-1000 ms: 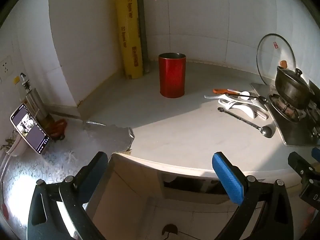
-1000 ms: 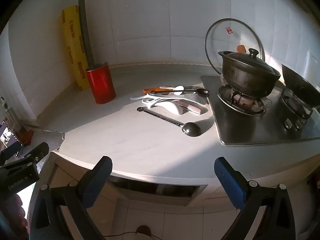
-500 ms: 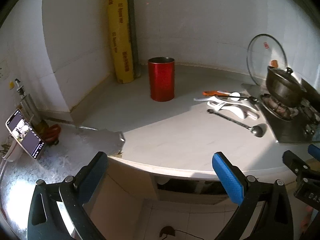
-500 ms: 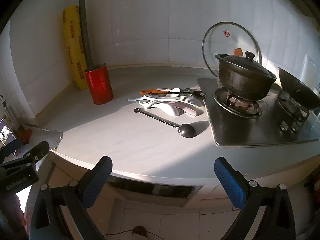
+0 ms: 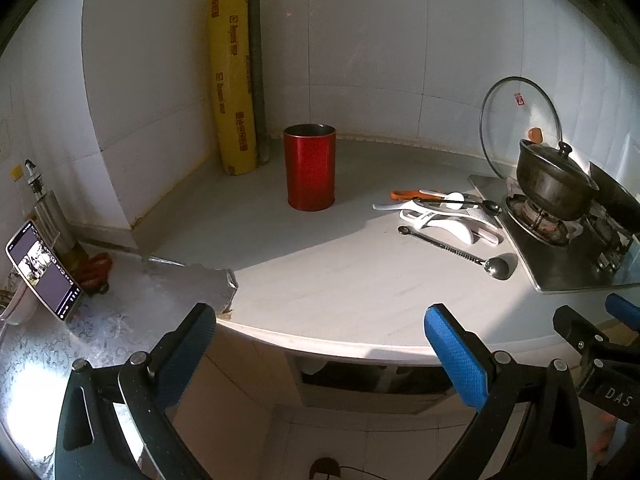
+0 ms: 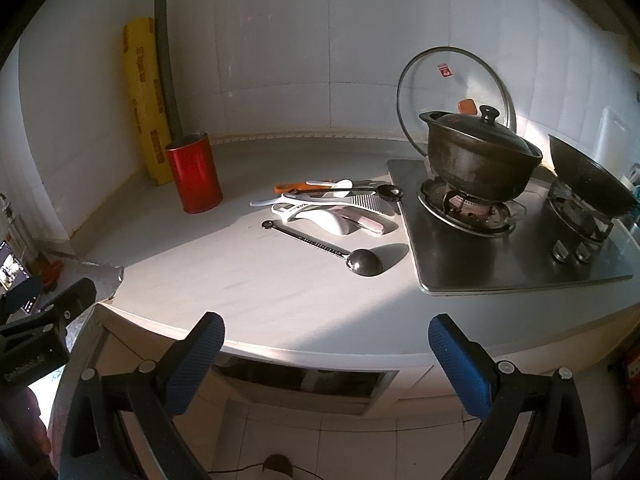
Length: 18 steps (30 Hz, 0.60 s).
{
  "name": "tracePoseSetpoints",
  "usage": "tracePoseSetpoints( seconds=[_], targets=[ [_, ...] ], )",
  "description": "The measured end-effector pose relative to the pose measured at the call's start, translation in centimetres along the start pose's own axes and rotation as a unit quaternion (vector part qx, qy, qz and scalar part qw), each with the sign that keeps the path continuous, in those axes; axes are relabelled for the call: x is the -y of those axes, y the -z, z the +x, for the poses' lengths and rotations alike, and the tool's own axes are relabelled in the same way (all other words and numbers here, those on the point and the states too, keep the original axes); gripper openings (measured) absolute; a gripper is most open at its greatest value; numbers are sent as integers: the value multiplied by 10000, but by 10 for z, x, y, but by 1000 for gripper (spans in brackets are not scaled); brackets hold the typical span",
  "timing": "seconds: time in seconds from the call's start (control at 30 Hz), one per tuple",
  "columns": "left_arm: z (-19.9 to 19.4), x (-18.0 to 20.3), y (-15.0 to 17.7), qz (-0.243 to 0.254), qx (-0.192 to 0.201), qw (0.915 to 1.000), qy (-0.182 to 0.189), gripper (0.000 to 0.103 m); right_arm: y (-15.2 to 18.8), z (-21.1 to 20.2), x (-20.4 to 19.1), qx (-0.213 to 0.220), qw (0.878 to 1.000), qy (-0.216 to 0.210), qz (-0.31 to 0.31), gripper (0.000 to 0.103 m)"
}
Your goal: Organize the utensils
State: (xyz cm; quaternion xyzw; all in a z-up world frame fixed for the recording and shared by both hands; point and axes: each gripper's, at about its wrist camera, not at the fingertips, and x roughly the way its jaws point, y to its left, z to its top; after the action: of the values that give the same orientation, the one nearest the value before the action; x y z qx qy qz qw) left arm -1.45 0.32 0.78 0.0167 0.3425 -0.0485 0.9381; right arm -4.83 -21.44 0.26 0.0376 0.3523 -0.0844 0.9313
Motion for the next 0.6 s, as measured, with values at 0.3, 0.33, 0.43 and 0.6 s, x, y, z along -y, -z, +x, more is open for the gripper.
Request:
tracePoseSetpoints(
  seconds=[0.3, 0.33, 0.43, 0.6],
  targets=[
    [0, 0, 1, 1, -36, 10000, -45, 103, 2, -3, 3, 36, 10000, 3, 14, 103],
    [1, -1, 1, 1, -48, 10000, -36, 103, 2, -2, 3, 30, 10000, 3, 13, 103],
    [0, -1, 3, 10, -56, 10000, -36, 103, 2, -3, 3, 28, 10000, 1, 8, 103],
    [1, -3, 5, -15, -83, 10000, -27, 103, 2, -3, 3, 24, 10000, 5, 12, 103]
  ],
)
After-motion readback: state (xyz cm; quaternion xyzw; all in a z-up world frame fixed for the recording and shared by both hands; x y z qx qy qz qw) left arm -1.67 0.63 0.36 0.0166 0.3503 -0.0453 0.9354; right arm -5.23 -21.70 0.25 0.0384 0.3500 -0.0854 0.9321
